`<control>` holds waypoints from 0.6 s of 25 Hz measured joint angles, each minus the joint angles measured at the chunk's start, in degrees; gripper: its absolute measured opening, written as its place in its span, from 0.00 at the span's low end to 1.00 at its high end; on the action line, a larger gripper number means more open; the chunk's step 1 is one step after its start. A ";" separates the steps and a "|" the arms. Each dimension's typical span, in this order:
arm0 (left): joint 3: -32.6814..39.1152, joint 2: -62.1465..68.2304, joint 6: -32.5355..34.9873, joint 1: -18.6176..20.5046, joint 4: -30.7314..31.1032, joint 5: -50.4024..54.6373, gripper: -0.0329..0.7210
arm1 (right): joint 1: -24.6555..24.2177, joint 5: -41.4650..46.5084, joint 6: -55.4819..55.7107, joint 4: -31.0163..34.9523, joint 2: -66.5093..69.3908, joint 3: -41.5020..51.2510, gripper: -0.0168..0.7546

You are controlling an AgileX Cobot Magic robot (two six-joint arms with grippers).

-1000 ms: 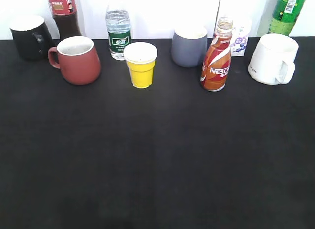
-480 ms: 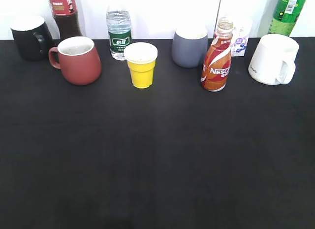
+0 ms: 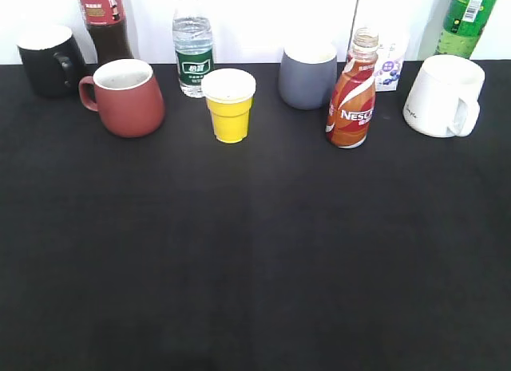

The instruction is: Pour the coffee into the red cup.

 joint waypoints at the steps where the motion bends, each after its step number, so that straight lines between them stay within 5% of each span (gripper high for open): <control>1: 0.00 0.00 0.00 0.00 0.00 0.00 0.37 | 0.00 0.00 0.00 0.00 0.00 0.00 0.68; 15: 0.00 0.00 0.00 0.00 0.00 -0.09 0.36 | 0.00 0.00 0.00 0.06 0.00 0.00 0.68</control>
